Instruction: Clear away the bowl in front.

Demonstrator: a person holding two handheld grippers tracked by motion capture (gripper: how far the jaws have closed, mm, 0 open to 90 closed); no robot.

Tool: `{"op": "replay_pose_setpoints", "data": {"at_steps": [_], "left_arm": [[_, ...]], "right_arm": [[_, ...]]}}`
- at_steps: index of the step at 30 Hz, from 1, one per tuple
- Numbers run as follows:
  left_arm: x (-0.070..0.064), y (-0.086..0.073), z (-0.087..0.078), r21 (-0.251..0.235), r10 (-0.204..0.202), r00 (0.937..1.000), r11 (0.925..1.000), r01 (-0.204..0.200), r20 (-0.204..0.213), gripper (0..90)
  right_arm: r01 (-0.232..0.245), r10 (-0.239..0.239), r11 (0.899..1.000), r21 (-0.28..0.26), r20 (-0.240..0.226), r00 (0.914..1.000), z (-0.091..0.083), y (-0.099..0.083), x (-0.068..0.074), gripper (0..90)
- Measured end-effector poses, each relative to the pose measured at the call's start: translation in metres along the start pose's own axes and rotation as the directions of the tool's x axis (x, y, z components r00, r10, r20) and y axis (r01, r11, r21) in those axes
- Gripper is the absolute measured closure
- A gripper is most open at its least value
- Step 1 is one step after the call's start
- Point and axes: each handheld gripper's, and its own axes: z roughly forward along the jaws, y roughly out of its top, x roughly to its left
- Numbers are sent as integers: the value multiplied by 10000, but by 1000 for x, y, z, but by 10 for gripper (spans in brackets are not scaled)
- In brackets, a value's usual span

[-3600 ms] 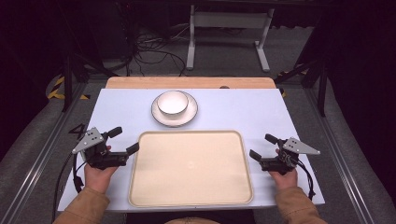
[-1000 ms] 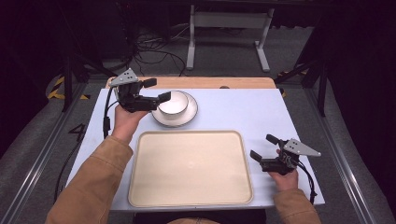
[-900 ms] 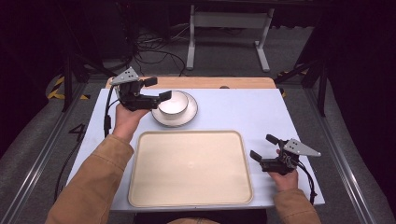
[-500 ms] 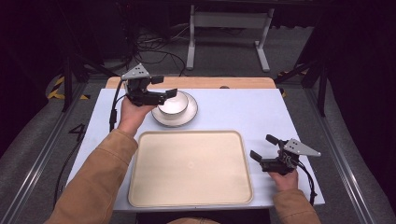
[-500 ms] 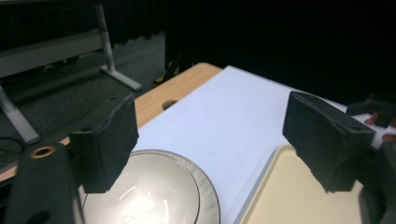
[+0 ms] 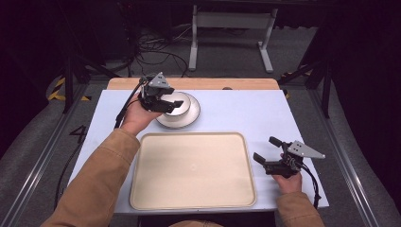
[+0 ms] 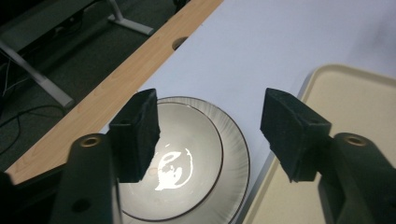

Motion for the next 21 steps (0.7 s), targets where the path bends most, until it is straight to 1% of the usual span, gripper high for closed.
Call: {"op": "replay_pose_setpoints", "data": {"at_steps": [1,3,4,5,6,8,9,10,11,12,14,15,16,18,19,20,21], "left_arm": [[0,0,2,217,57,9999,9997,-60,117,421],[1,-1,7,692,158,9997,9975,-171,188,420],[1,-1,9,842,180,9996,9963,-198,224,420],[1,-2,12,1091,244,9989,9936,-287,402,421],[0,-2,15,1351,366,9986,9900,-415,388,428],[-1,-2,19,1623,557,9975,9848,-621,441,455],[-1,-2,21,1770,599,9972,9819,-670,453,454],[0,-2,23,1934,564,9969,9789,-661,550,448],[1,-2,27,2104,512,9961,9754,-654,722,436],[1,-2,30,2328,560,9955,9698,-725,768,429],[0,-3,34,2575,734,9957,9625,-858,573,424],[0,-4,36,2643,719,9953,9605,-866,647,434],[0,-4,38,2690,770,9944,9586,-937,721,465],[-1,-5,42,2836,924,9933,9528,-1086,698,491],[-1,-5,44,3028,997,9920,9457,-1185,770,500],[-1,-5,46,3207,1169,9903,9375,-1351,755,503],[-1,-5,48,3339,1244,9895,9318,-1421,739,512]], "right_arm": [[10,-10,10000,18,-6,10000,0,0,0,0],[3,-3,10000,32,-9,10000,0,0,0,0],[-12,12,10000,17,-15,10000,0,0,0,0],[-26,26,10000,15,-19,10000,0,0,0,0],[-46,46,10000,20,-23,10000,0,0,0,0],[-69,69,10000,17,-28,10000,0,0,0,0],[-89,89,10000,14,-40,10000,0,0,0,0],[-78,78,10000,25,-60,10000,0,0,0,0],[-101,102,9999,46,-83,9999,1,0,0,1],[-143,144,9999,64,-121,9998,1,0,0,2],[-150,150,9999,58,-138,9998,1,0,0,2],[-145,146,9999,53,-148,9998,0,0,0,2],[-142,142,9999,61,-155,9998,0,0,-1,2],[-150,151,9999,68,-159,9998,0,0,-1,2],[-155,157,9998,78,-168,9997,0,0,-1,3],[-162,163,9998,87,-175,9997,1,0,0,3],[-166,168,9998,93,-190,9997,1,0,0,4]]}}
